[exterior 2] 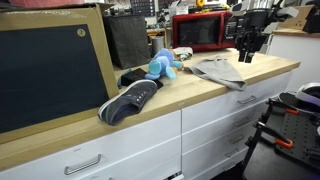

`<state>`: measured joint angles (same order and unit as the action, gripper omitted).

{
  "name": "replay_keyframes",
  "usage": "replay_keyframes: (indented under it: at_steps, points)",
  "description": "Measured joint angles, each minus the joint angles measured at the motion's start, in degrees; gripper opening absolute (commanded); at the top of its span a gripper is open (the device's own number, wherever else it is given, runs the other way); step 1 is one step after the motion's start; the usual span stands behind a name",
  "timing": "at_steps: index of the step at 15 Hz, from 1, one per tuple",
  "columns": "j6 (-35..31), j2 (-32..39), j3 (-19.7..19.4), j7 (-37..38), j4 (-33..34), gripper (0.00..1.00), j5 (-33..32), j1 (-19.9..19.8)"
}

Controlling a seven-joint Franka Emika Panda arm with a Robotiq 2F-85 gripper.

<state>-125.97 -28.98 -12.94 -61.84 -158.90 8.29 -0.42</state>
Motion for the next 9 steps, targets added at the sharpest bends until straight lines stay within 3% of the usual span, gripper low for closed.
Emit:
replay_keyframes:
  at_steps: [3,9]
  points:
    - [0.3,-3.3,-0.5,0.6,0.1,0.99,2.9,0.2]
    - [-7.3,-1.5,1.0,7.3,1.0,1.00,7.2,3.7]
